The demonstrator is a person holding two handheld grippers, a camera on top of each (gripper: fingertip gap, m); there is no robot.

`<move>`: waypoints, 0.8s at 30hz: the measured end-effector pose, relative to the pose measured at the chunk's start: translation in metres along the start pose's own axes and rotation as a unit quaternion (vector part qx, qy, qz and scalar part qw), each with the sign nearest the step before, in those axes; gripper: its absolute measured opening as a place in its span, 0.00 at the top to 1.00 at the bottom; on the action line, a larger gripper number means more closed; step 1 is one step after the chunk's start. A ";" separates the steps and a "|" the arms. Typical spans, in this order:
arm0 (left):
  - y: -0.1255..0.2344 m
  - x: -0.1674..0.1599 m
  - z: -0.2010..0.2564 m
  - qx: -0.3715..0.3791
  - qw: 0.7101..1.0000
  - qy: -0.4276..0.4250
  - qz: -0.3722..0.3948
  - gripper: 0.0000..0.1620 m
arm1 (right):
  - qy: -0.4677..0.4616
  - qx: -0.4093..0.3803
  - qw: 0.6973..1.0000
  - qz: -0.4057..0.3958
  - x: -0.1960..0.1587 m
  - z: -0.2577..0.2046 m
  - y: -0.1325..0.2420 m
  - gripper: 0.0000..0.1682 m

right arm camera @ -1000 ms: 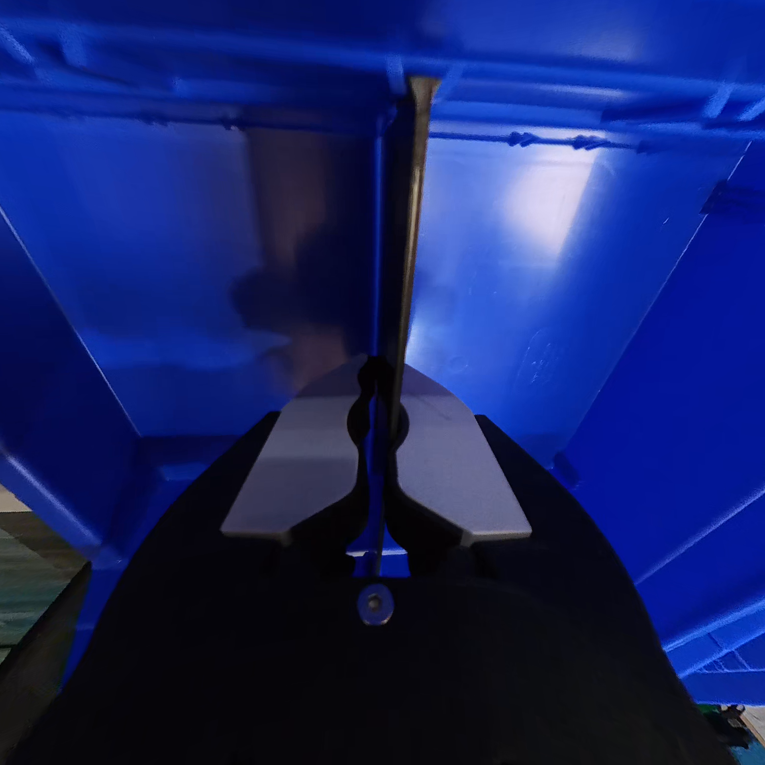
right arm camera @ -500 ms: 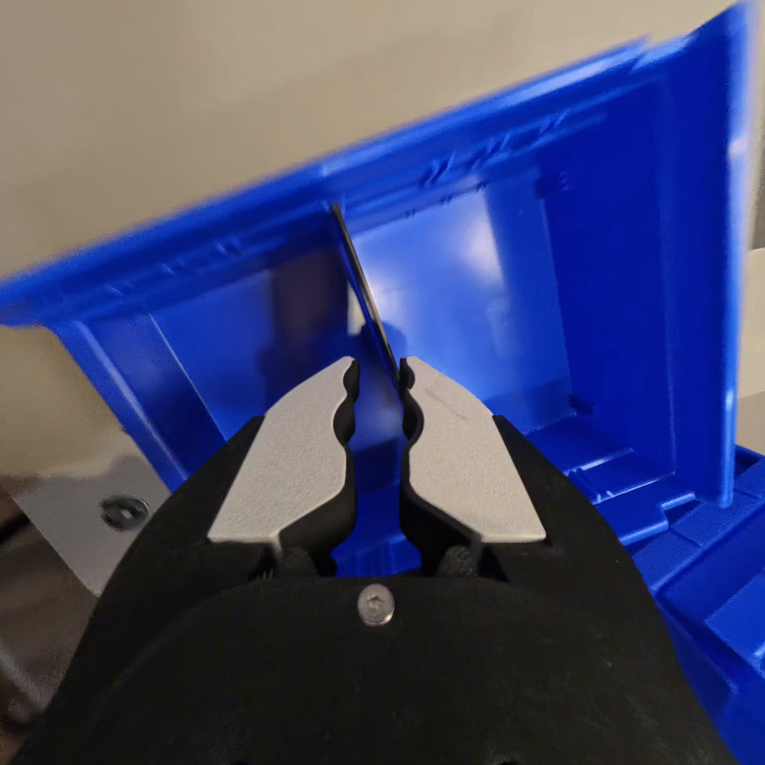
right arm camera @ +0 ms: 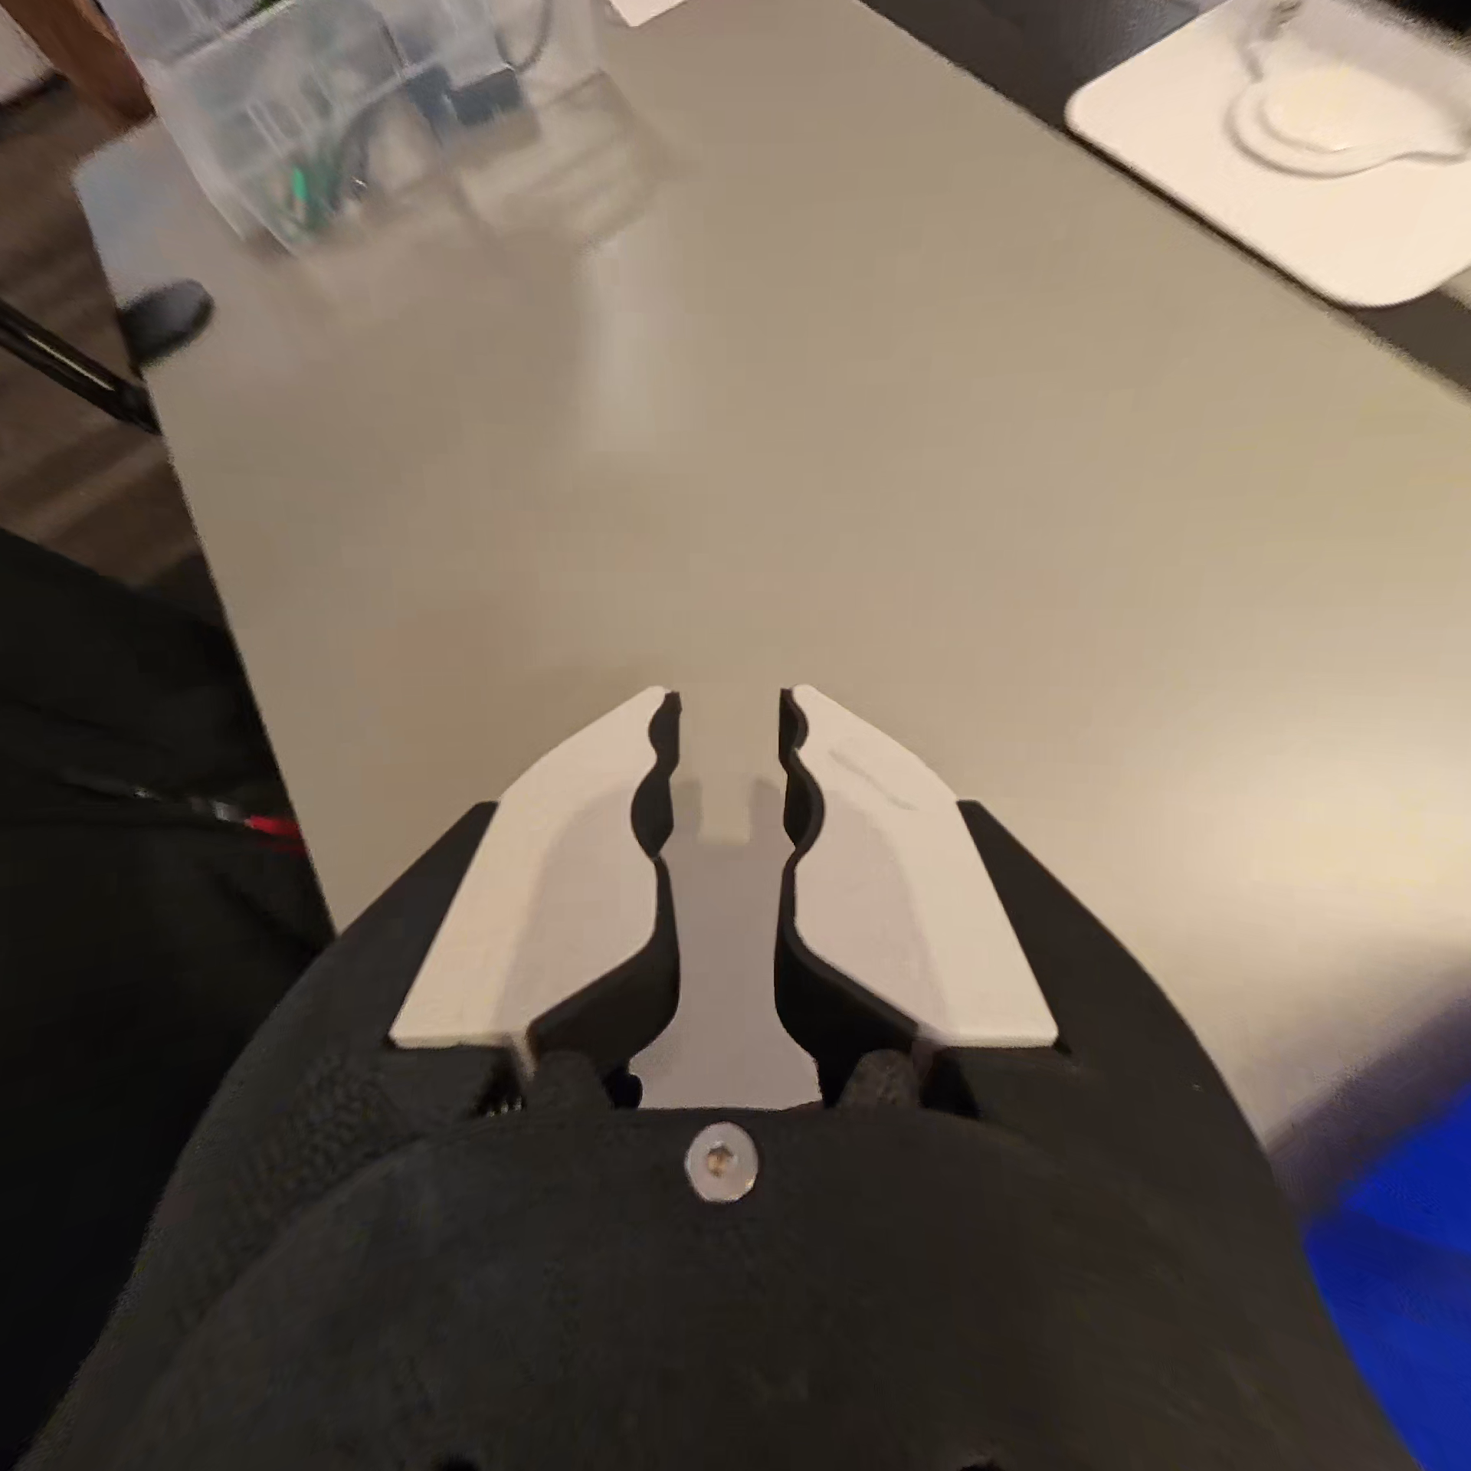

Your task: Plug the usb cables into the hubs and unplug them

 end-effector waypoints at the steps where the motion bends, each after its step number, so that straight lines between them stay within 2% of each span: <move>1: -0.011 0.000 0.001 -0.016 1.000 -0.015 -0.013 0.68 | -0.008 0.010 1.000 0.002 -0.006 -0.006 -0.010 0.86; 4: -0.042 -0.002 0.006 -0.060 0.994 -0.064 -0.057 0.66 | -0.025 0.040 0.999 0.013 -0.027 -0.014 -0.033 0.84; 8: -0.067 -0.004 0.009 -0.098 0.986 -0.102 -0.093 0.62 | -0.062 0.057 0.996 0.038 -0.048 -0.009 -0.045 0.83; 13: -0.079 -0.010 0.005 -0.137 0.974 -0.128 -0.126 0.61 | -0.073 0.059 0.995 0.037 -0.061 0.003 -0.050 0.83; 24: -0.087 -0.008 0.001 -0.190 0.961 -0.149 -0.136 0.58 | -0.059 0.075 0.995 0.010 -0.063 0.013 -0.065 0.83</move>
Point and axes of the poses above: each gripper's, where its closed fingertips meet, y back along the fingers, x out of its top, z = x × y across the jaws, the point moved 5 cm from there along y, back along the fingers, and after that the axes turned 2 degrees about -y, right-handed, at the moved point
